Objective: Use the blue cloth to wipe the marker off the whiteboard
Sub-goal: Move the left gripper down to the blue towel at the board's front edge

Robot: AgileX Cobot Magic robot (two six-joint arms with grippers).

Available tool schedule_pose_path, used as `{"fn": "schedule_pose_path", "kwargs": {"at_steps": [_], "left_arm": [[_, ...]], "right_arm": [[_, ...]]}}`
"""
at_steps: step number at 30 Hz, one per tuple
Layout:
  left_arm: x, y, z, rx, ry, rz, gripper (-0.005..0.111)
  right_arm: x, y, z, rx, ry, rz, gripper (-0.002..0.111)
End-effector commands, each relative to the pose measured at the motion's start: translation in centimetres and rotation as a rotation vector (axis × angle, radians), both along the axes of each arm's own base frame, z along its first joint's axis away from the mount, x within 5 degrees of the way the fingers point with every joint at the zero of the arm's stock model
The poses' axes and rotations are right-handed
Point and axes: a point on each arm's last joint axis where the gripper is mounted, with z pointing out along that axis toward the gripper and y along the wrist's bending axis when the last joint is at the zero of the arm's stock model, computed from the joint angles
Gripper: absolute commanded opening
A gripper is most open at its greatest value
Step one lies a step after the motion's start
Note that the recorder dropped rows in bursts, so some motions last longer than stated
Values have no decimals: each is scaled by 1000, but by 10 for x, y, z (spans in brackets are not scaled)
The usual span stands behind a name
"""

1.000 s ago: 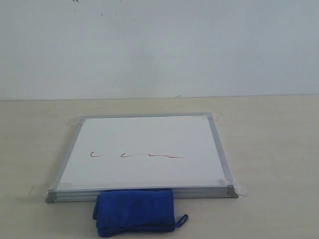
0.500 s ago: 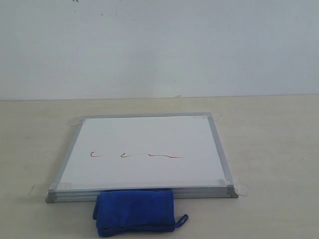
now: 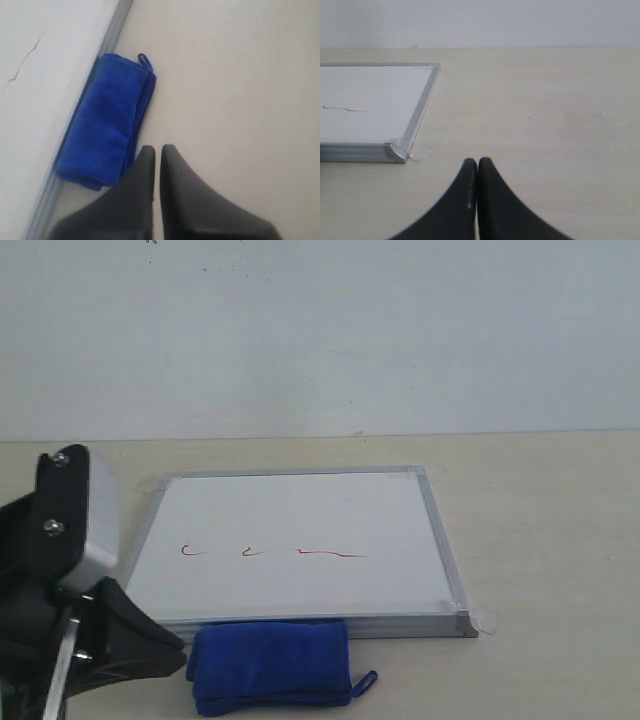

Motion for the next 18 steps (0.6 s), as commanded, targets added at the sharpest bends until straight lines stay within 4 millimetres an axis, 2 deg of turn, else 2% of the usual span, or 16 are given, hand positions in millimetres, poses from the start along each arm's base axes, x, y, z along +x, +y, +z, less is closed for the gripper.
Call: {"fn": "schedule_pose_path", "kwargs": {"at_steps": [1,5,11,13,18], "left_arm": [[10,-26,-15,43,-55,-43,4],[10,-48,-44,225,-100,-214,4],[25,-55,-53,214,-173,-143,6],[26,-56,-57,223,-169,-145,14],[35,-59,-68,239,-193,-115,46]], "right_arm": [[0,-1,1,-1,-10,-8,0],[0,-1,1,-1,-10,-8,0],[0,-1,1,-1,-10,-8,0],[0,-1,1,-1,-10,-8,0],[0,-1,1,-1,-10,-8,0]]}}
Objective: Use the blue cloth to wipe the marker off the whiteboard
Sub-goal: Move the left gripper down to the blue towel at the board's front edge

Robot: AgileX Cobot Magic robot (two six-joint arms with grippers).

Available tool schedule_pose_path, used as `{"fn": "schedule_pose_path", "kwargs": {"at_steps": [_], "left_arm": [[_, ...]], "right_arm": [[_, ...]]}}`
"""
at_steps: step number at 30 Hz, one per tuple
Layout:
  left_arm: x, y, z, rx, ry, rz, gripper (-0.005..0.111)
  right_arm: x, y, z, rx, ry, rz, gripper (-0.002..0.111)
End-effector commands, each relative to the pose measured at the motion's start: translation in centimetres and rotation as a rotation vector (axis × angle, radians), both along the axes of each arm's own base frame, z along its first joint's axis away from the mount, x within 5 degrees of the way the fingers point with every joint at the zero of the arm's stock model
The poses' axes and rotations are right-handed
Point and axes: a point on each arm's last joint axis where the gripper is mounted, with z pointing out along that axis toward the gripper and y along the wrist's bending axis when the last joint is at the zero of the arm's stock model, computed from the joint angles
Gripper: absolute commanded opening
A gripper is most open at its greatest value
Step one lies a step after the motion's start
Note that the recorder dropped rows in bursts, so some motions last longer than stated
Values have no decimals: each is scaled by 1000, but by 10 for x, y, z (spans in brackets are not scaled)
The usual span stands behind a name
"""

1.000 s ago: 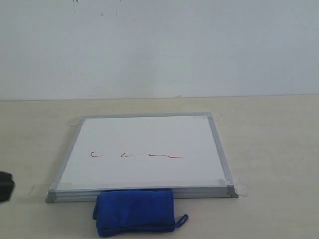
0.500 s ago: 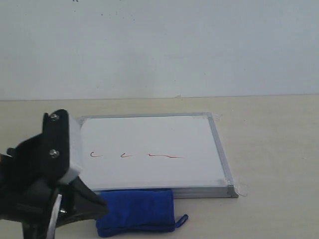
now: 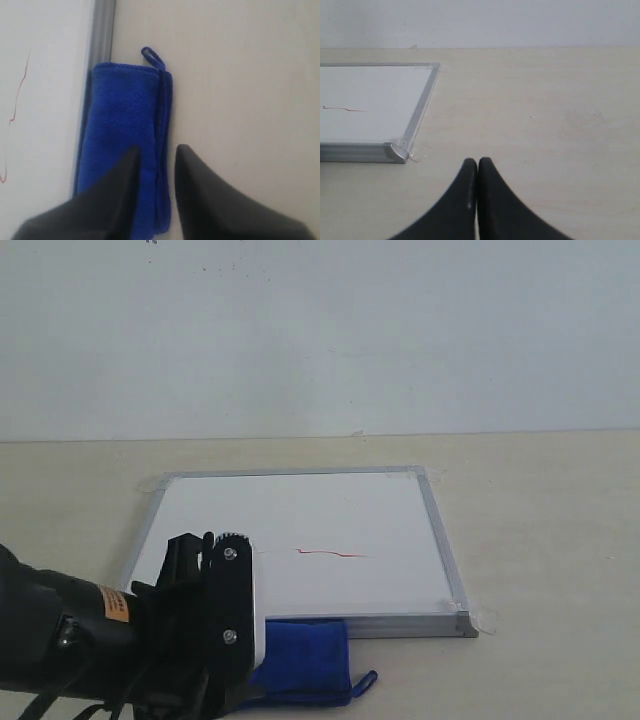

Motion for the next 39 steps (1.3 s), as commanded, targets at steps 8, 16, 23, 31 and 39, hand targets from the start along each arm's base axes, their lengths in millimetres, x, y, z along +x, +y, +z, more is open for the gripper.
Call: {"fn": "schedule_pose_path", "kwargs": {"at_steps": [8,16,23,31,39], "left_arm": [[19,-7,-34,44,-25,60,64],[25,-8,-48,64,-39,79,64],[29,-8,-52,66,-67,94,64],[30,-8,-55,64,-55,113,64],[33,-8,-68,87,-53,123,69]], "right_arm": [[0,-1,1,-2,-10,-7,0],[0,-1,1,-4,-10,-7,0],[0,-1,1,-3,-10,-7,0],[0,-1,1,-3,-10,-7,0],[0,-1,1,-3,-10,-7,0]]}}
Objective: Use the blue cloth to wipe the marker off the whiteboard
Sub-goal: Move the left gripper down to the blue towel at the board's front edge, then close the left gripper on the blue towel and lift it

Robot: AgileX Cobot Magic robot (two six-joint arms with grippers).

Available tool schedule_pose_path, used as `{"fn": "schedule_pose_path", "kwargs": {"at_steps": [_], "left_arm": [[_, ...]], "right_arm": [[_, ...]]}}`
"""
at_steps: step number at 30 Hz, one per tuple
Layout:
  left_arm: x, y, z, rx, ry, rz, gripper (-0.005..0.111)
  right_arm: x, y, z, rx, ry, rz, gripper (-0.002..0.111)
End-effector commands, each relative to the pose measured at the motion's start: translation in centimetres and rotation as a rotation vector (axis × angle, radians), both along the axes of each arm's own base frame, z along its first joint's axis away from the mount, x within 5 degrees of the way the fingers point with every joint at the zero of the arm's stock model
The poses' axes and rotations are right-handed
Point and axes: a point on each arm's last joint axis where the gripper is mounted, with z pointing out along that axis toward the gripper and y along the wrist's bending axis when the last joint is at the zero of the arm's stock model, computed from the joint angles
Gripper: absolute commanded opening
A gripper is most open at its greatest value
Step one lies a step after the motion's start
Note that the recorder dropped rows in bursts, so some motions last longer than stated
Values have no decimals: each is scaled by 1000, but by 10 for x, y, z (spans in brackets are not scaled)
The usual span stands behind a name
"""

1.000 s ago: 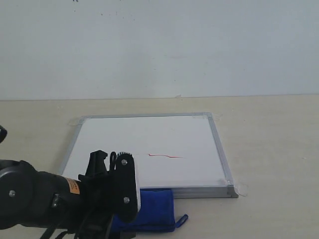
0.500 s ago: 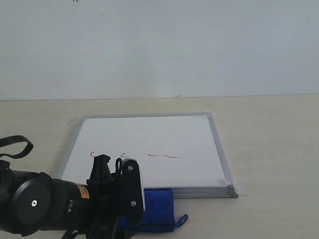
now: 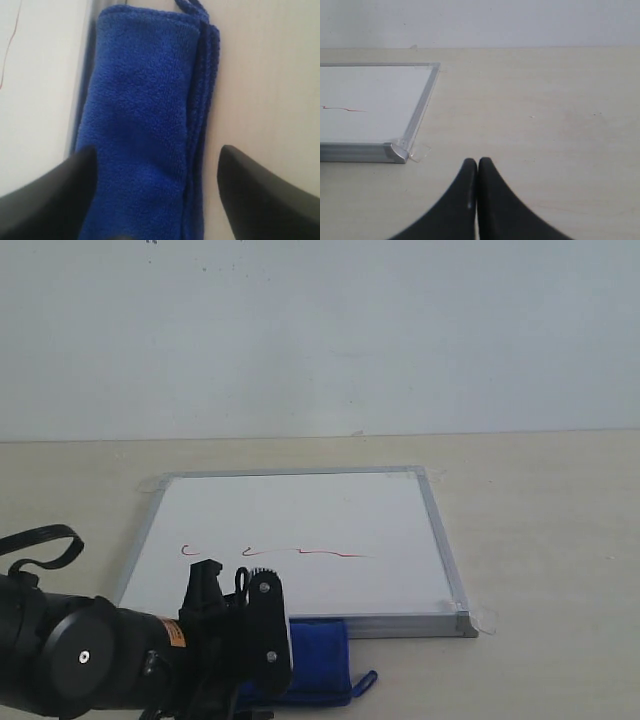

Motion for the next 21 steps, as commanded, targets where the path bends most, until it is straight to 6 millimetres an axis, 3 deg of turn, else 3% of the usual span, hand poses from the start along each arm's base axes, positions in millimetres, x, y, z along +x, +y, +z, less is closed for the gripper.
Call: {"fn": "schedule_pose_path", "kwargs": {"at_steps": [1,21], "left_arm": [[3,-2,-5,-5,-13,26,70],[10,-2,-10,1,-78,40,71]], "right_arm": [[0,-1,1,-3,-10,-7,0],[0,-1,1,-1,-10,-8,0]]}}
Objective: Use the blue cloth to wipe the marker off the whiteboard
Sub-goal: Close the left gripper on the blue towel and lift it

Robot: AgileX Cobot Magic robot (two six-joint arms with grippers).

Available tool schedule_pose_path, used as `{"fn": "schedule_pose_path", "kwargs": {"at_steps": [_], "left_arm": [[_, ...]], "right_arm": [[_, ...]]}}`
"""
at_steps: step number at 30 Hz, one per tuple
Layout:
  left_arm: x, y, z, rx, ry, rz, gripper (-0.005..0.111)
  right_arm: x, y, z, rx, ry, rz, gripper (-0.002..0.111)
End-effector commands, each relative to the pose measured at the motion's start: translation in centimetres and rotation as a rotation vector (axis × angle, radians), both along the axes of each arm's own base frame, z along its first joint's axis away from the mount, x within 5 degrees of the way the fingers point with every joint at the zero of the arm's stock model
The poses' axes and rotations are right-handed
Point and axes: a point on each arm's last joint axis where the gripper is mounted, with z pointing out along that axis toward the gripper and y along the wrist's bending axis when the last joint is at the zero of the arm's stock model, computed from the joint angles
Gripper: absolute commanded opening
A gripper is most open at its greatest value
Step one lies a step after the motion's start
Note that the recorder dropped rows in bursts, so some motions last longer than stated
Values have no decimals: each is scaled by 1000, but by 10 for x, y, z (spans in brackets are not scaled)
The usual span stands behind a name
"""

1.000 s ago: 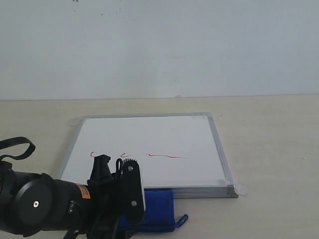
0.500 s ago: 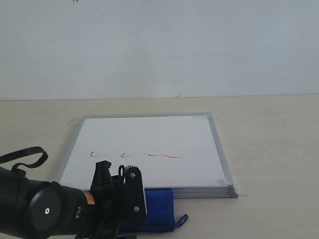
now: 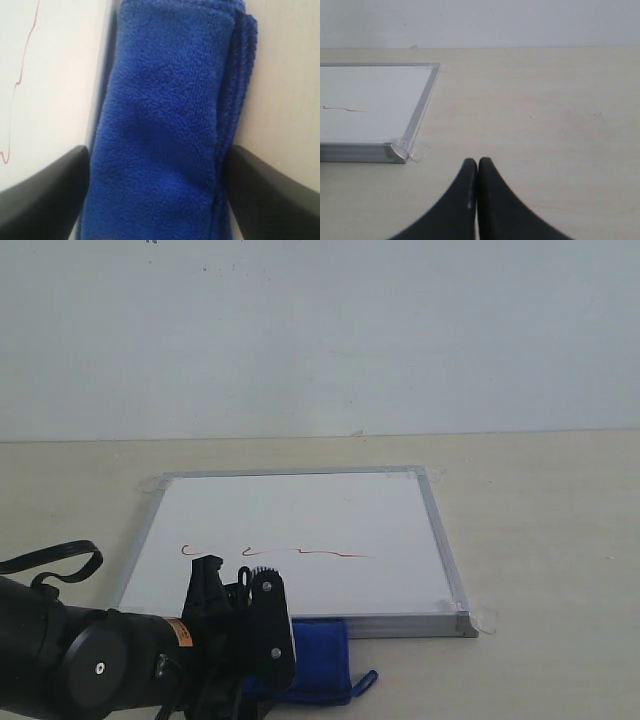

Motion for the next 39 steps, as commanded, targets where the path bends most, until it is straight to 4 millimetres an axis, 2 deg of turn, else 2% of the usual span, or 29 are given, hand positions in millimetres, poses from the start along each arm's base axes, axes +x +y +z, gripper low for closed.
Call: {"fn": "schedule_pose_path", "kwargs": {"at_steps": [1,23,33,39], "left_arm": [[1,-2,1,-12,-12,12,71],[-5,-2,-4,4,73,-8,71],[2,-8,0,-9,61,-17,71],[7,-11,-16,15,106,-9,71]], "right_arm": [[0,-1,1,-1,-10,-8,0],[0,-1,1,-1,-10,-8,0],[0,-1,1,-1,-10,-8,0],[0,-1,1,-1,-10,-8,0]]}}
